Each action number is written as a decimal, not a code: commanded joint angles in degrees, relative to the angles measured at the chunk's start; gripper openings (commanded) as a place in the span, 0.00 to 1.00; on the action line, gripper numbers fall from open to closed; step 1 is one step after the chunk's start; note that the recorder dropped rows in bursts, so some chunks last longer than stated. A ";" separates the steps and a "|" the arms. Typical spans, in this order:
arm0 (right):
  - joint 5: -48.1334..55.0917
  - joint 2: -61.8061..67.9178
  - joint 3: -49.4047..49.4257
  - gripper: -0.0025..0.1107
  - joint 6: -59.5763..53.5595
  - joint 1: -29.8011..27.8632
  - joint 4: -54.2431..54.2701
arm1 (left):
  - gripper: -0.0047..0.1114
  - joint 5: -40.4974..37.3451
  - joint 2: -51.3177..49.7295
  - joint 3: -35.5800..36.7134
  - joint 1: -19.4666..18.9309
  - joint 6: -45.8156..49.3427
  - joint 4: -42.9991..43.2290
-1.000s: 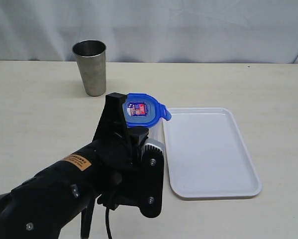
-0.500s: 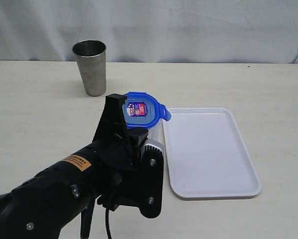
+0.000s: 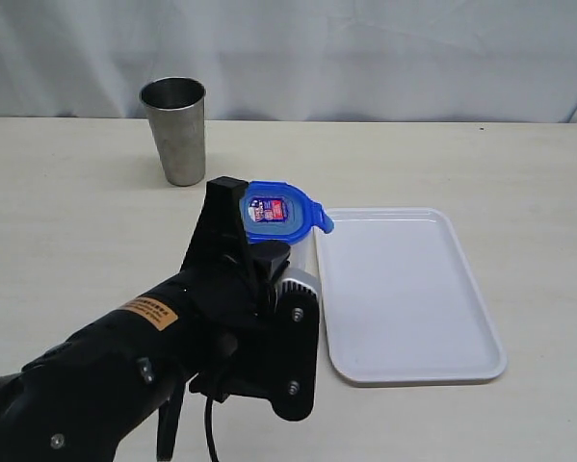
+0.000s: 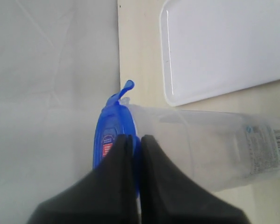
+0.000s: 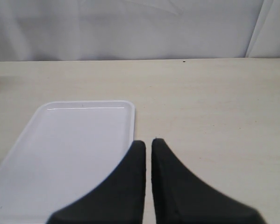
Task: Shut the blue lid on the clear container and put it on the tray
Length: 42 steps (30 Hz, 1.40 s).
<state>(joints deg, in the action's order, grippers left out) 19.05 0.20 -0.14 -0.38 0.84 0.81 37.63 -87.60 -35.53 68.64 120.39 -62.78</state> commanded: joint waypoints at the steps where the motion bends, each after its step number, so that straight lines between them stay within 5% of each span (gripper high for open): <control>1: 0.11 -0.20 0.14 0.06 -0.04 0.01 0.06 | 0.04 0.57 0.24 0.09 0.36 -1.27 1.28; 36: 0.11 -0.20 0.14 0.06 -0.04 0.01 0.06 | 0.04 0.48 0.24 0.09 1.37 -1.78 -2.85; 42: 0.11 -0.20 0.14 0.06 -0.04 0.01 0.06 | 0.19 0.48 0.24 0.09 1.37 -1.78 -2.61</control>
<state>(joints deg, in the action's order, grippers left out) 19.05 0.20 -0.14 -0.38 0.84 0.81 37.74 -87.60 -35.53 69.52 119.23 -64.78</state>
